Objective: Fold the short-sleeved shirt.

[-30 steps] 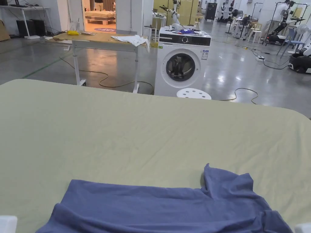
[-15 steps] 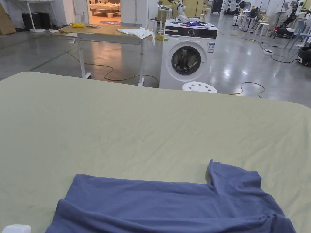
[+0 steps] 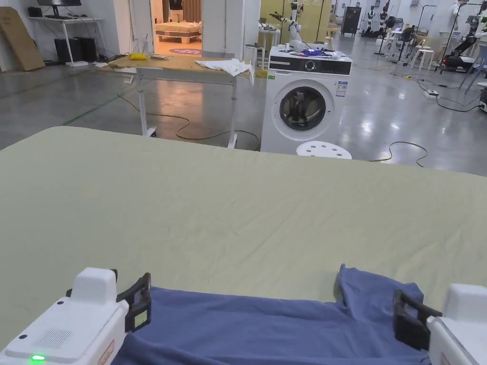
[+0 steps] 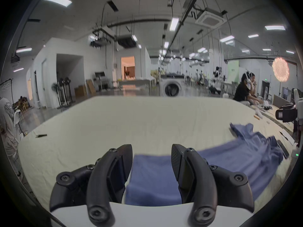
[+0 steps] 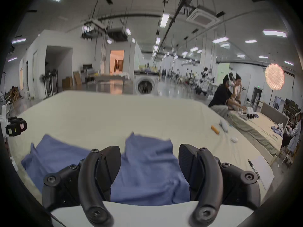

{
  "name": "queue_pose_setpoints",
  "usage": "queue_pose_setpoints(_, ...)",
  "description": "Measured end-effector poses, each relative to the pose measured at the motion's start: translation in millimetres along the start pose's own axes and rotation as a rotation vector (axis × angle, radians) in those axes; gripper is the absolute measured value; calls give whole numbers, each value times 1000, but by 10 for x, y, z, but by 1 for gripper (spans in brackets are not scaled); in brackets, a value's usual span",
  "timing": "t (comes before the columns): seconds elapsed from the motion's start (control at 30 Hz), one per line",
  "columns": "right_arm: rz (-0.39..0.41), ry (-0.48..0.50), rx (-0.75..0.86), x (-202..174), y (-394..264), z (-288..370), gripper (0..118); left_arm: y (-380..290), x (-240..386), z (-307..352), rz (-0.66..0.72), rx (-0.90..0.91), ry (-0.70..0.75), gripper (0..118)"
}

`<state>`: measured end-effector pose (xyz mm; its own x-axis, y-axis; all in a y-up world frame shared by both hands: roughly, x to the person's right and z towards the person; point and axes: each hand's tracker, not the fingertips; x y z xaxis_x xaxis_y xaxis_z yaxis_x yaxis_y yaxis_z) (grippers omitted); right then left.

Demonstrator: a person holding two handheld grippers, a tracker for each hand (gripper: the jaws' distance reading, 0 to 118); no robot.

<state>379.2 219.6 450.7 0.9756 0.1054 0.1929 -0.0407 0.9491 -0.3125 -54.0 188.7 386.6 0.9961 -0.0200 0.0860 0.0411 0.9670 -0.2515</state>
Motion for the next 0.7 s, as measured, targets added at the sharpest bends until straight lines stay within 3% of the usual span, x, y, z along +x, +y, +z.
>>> queue_pose_setpoints(0.13, 11, -34, 137, -150, 26, -130, 69, 139, 133, -69, 5, 90, 24, 50)
queue_pose_setpoints(0.2, 3, -23, 181, -193, 52, -151, 56, 189, 160, -70, 19, 122, 18, 47)
queue_pose_setpoints(0.3, -5, -21, 227, -240, 99, -128, 20, 251, 182, -71, 43, 153, 38, 22)
queue_pose_setpoints(0.33, 5, -32, 248, -261, 114, -99, 7, 261, 187, -55, 36, 168, 51, 6)
queue_pose_setpoints(0.37, 19, -45, 270, -273, 127, -74, 6, 270, 191, -35, 23, 189, 64, 0)
queue_pose_setpoints(0.57, 26, -39, 292, -273, 207, -21, 0, 325, 85, 8, -7, 197, 50, 0)
queue_pose_setpoints(0.7, 40, -26, 263, -227, 199, -90, 0, 258, -169, -242, -14, 48, 11, 0)
